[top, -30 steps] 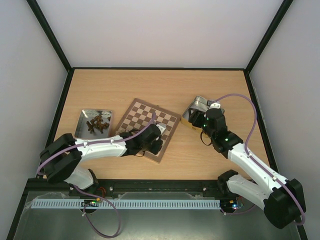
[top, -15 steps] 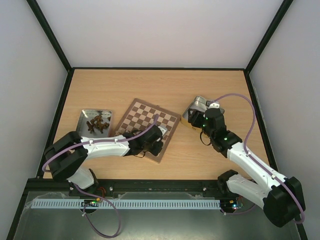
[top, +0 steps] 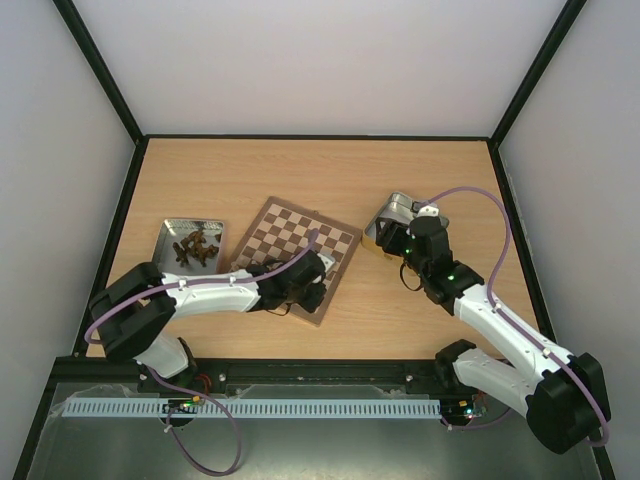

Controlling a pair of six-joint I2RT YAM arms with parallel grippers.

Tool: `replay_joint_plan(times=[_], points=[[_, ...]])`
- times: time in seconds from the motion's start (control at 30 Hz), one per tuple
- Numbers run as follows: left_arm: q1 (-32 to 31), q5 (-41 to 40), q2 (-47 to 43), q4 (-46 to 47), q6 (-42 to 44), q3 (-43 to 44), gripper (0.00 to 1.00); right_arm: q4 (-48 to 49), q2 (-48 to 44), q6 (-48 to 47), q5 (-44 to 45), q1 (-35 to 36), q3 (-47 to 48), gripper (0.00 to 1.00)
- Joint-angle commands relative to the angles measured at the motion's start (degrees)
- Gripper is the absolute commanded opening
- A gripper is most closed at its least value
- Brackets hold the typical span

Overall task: Set up the chess pieces on the board
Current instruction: Place the chess piece on the chessboard, then reset both arms

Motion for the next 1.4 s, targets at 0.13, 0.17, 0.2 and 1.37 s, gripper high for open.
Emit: replay_joint_plan(times=[0.13, 0.17, 0.2, 1.37], points=[[-0.2, 1.1, -3.8, -2.4, -0.4, 4.6, 0.39, -0.6, -1.0, 0.6, 0.3, 0.1, 0.8, 0.7], [-0.1, 1.0, -4.4, -2.5, -0.7, 5.1, 0.43, -0.7, -1.2, 0.6, 0.4, 0.1, 0.9, 0.7], [0.1, 0.6, -5.1, -2.5, -1.3, 5.6, 0.47, -0.9, -1.5, 0.6, 0.4, 0.1, 0.9, 0.7], [5.6, -24.7, -64.7, -35.0, -13.2, 15.9, 1.0, -49.2, -29.7, 0.4, 22.9, 0.0, 23.9, 0.98]])
